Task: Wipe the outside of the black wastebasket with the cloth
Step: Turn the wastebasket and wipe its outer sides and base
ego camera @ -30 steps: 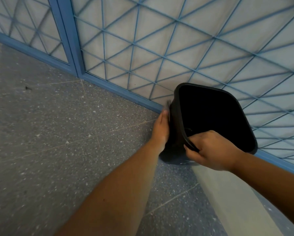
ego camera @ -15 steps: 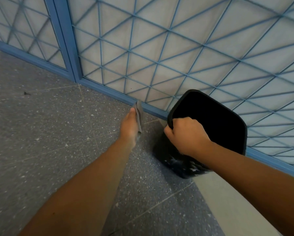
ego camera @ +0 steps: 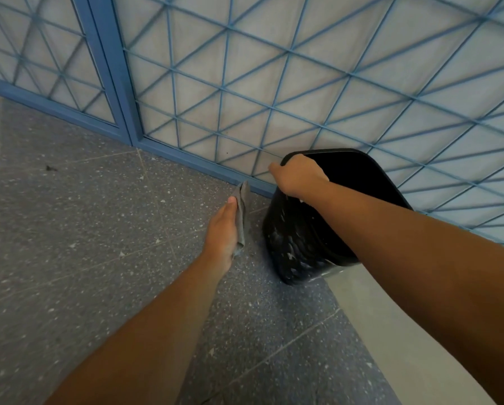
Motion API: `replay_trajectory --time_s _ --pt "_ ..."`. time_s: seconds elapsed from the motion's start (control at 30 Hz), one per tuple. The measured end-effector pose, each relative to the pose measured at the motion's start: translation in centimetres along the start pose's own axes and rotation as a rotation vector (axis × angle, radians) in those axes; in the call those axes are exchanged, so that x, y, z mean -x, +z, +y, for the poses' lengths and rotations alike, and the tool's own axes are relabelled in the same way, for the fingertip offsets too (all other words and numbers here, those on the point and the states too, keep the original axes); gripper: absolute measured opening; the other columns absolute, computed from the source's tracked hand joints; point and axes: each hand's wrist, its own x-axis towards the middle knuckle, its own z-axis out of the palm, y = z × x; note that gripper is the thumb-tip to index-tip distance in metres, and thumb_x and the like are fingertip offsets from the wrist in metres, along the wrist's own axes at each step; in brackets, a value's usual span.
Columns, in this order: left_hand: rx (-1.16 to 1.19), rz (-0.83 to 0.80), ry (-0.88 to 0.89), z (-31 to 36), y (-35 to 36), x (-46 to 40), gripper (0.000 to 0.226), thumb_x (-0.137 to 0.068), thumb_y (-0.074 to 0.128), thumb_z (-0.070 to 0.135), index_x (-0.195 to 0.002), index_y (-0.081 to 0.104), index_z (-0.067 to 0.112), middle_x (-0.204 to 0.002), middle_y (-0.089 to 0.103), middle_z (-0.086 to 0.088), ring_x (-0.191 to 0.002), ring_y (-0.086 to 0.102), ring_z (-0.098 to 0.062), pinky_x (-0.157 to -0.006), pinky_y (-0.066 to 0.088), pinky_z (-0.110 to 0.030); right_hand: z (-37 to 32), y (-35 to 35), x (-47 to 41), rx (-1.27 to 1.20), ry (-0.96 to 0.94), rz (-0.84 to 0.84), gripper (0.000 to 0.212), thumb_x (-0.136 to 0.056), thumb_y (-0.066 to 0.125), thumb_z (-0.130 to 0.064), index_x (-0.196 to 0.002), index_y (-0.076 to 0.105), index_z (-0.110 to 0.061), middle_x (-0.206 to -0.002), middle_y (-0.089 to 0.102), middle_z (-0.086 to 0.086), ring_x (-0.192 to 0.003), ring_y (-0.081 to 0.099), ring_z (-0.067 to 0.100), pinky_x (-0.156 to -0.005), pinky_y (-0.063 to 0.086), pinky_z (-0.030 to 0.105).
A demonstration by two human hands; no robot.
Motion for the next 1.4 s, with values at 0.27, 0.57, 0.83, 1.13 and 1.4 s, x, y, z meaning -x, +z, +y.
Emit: replay_trajectory --time_s 0.27,0.57,0.83,1.13,1.4 --pt "0.028 0.077 0.033 0.2 1.5 2.2 0.050 -0.109 0.040 0.048 -0.139 0.065 0.017 -0.131 0.072 -0.009 -0.122 0.069 -0.025 -0.112 0.050 -0.050 6.7 -3.4 7.3 0.111 -0.394 0.014 0.063 -0.075 0.032 -0.081 -0.073 0.054 -0.023 -0.069 0.061 -0.006 -0.069 0.060 0.018 -0.061 0.046 0.032" --pt "-0.063 0.056 0.102 0.0 2.4 5.3 0.046 -0.109 0.042 0.044 -0.140 0.065 0.018 -0.126 0.073 0.004 -0.121 0.066 -0.014 -0.108 0.047 -0.031 11.7 -1.9 12.4 0.374 -0.804 0.177 0.039 -0.089 0.039 -0.049 -0.067 0.048 -0.018 -0.060 0.052 -0.004 -0.056 0.052 0.017 -0.051 0.025 0.023" --pt "0.084 0.031 0.173 0.3 6.2 6.0 0.038 -0.111 0.040 0.037 -0.127 0.071 0.021 -0.114 0.077 0.008 -0.110 0.071 -0.001 -0.095 0.055 -0.018 11.8 -0.8 11.4 0.312 -0.921 0.285 0.039 -0.087 0.045 -0.035 -0.057 0.050 -0.011 -0.047 0.052 0.005 -0.040 0.050 0.024 -0.041 0.032 0.023" --pt "0.004 -0.024 0.336 -0.8 9.4 4.0 0.064 -0.106 0.033 0.044 -0.162 0.034 0.014 -0.170 0.031 -0.002 -0.160 0.022 -0.015 -0.132 0.017 -0.042 11.9 -0.8 10.7 0.368 -0.909 0.152 0.038 -0.090 0.042 -0.033 -0.065 0.057 -0.010 -0.053 0.054 0.005 -0.042 0.050 0.023 -0.044 0.040 0.026" --pt "-0.079 -0.048 0.253 -1.1 10.1 1.3 0.050 -0.114 0.027 0.037 -0.163 0.029 0.029 -0.171 0.027 0.013 -0.146 0.015 0.013 -0.117 0.001 -0.013 10.6 -0.7 10.6 0.333 -0.842 0.061 0.035 -0.093 0.041 -0.034 -0.070 0.056 -0.014 -0.054 0.053 -0.001 -0.043 0.048 0.016 -0.044 0.040 0.023"
